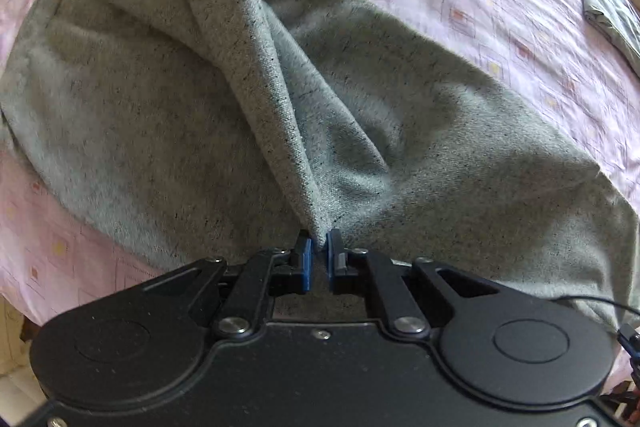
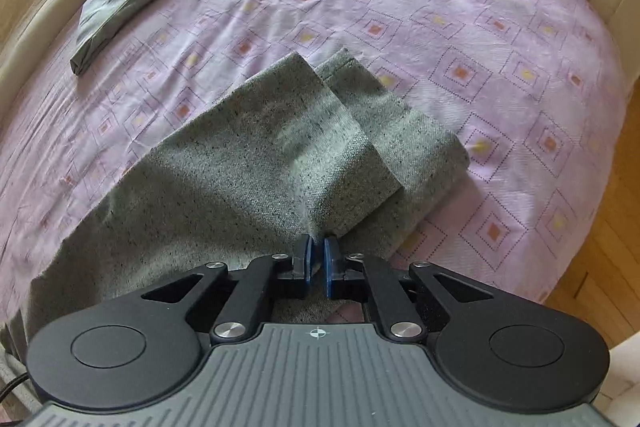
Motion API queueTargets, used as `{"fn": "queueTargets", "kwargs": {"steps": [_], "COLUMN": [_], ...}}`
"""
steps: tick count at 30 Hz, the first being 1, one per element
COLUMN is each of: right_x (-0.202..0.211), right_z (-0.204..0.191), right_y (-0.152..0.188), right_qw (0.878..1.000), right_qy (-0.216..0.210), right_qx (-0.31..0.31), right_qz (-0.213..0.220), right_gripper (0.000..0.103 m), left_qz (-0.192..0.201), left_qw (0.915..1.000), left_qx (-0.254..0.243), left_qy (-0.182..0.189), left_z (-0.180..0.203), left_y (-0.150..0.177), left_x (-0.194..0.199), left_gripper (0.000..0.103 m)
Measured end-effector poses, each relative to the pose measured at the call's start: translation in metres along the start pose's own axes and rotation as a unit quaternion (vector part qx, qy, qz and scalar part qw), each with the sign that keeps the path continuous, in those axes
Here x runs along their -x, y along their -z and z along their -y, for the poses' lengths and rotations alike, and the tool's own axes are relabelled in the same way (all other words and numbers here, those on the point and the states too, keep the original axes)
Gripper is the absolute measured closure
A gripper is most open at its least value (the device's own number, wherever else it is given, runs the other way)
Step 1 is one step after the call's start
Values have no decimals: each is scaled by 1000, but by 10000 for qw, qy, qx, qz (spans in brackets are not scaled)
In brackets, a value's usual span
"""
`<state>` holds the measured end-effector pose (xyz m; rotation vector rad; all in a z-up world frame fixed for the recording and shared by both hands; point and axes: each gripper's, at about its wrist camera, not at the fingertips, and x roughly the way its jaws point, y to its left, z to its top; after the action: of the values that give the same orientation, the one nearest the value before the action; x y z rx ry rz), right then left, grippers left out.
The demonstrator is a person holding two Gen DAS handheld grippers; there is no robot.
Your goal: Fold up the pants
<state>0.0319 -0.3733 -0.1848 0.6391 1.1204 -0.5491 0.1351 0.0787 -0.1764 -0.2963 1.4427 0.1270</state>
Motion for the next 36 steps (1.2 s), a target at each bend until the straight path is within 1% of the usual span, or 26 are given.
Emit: {"fn": "queueTargets", "kwargs": {"steps": [2,5,6,7,9,11,12,13,17,21,24,26,28,29,32,36], "right_x": [4,8,9,10,13,13,12,10,0,-10,-10,-2,7,8,-7,-18], "right_z": [11,28,32,37,44,48,49,51,54,59,60,60,62,63,63,62], "right_y": [2,3,2,1,-3,-9,-12,-15,-27,-34,-34,-32,-31,-31,-38,-39], "right_qw": [10000,10000,9999,9999,9996,9988,9983,9978,9961,9950,9933,9916,9886,9880,9885,9872], "right_qy": [-46,10,-7,-43,-122,-233,-267,-283,-275,-440,-527,-498,-577,-645,-706,-831], "right_qx": [-77,-87,-81,-64,25,190,277,359,704,857,993,1088,1150,1168,1267,1334], "right_qz": [-15,42,77,123,250,394,445,474,452,264,269,490,777,780,419,286], "right_gripper": [93,91,90,86,83,82,81,76,73,71,71,71,71,71,71,71], "left_qz": [81,135,146,150,141,149,164,180,268,349,390,434,459,464,469,448], "left_qw": [9999,9997,9996,9995,9994,9992,9991,9990,9984,9975,9971,9968,9967,9967,9964,9965], "left_qx": [-123,-139,-156,-177,-184,-171,-166,-159,-130,-153,-114,-87,-70,-74,-99,-50], "left_qy": [-67,-135,-172,-207,-253,-321,-351,-384,-473,-592,-647,-661,-661,-667,-700,-697], "left_z": [6,13,16,20,21,23,23,23,25,28,30,31,33,33,35,37], "left_y": [-2,-4,-4,-3,-2,3,3,5,11,16,19,21,23,24,27,32], "left_x": [2,5,5,3,1,1,0,-1,1,0,1,2,2,3,3,3], "left_gripper": [93,93,93,93,93,93,93,93,93,93,93,93,93,93,93,93]}}
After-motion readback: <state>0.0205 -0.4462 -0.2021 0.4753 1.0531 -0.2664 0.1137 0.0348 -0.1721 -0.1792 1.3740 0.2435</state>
